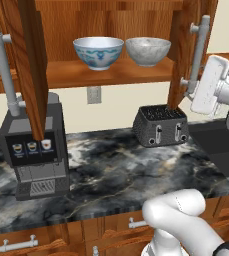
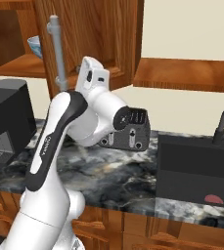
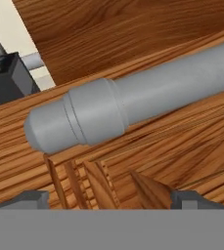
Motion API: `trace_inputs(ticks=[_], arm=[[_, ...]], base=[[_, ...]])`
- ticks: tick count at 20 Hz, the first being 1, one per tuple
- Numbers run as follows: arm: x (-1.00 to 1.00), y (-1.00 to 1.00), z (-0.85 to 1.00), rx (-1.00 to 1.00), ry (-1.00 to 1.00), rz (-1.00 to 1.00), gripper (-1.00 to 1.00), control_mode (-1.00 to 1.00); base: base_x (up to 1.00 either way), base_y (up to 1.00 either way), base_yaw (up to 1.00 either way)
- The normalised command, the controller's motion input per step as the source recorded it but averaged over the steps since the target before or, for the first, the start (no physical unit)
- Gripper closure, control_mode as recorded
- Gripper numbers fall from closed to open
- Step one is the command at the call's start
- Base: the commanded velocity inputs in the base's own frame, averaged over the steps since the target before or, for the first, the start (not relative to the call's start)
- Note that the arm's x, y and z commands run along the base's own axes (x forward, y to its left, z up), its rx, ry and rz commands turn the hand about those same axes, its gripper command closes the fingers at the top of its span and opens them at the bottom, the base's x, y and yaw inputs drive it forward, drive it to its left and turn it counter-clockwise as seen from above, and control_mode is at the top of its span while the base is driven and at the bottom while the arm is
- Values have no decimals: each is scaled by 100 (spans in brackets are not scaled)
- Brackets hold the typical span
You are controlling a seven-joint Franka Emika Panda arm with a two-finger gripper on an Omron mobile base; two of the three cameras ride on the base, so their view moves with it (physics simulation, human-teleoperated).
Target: Open the cabinet. Pick the bowls from the counter and place them in the cabinet. Then close the cabinet.
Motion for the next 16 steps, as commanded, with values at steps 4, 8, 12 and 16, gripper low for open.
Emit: trace_inputs(ticks=[4,8,12,16], arm=[[56,13,0,0,0,-17,-100,-100],[58,9,0,0,0,-21,-100,-100],[56,2,0,-1,0,-20,-100,-100],[68,0,0,-1,0,-13,-100,-100]], base=[[0,0,0],[0,0,0],[0,0,0],[0,0,0]])
